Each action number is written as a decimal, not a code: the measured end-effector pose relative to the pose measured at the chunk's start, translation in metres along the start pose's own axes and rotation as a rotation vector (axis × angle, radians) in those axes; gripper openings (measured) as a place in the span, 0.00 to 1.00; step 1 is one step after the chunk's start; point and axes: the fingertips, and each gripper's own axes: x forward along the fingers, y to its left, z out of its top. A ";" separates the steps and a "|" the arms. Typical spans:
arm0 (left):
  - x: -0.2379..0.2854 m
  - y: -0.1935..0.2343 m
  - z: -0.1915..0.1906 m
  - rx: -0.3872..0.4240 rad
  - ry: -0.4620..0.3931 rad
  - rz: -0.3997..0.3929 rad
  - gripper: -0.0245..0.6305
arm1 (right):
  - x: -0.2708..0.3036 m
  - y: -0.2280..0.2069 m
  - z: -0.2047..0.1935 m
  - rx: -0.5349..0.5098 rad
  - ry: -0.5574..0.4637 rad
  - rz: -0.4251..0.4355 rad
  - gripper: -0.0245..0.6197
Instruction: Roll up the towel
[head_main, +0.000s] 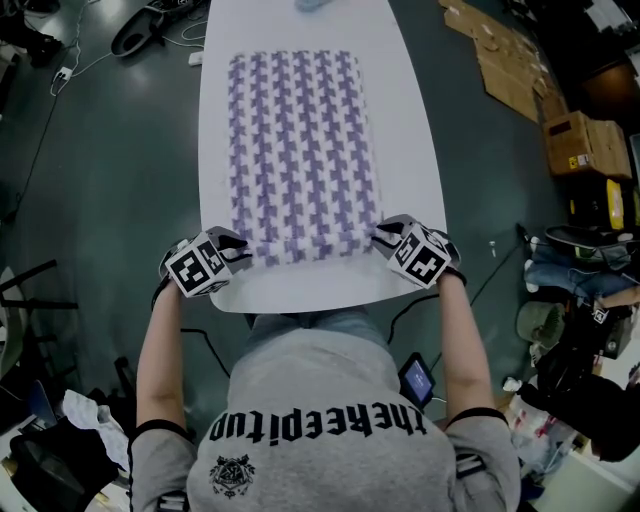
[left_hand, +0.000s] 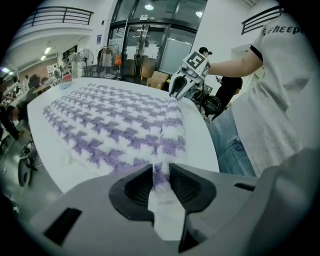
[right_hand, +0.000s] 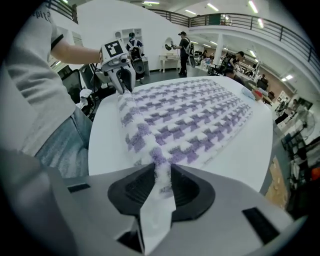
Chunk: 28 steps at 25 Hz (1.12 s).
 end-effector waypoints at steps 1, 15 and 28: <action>0.001 0.002 0.002 0.006 0.002 0.012 0.18 | 0.000 -0.004 0.001 -0.003 -0.002 -0.017 0.16; -0.025 -0.015 0.019 0.219 -0.052 0.196 0.23 | 0.013 -0.018 0.005 0.000 0.036 -0.088 0.16; 0.012 0.001 -0.011 0.231 0.127 0.238 0.36 | -0.029 -0.011 0.031 -0.070 -0.067 -0.173 0.23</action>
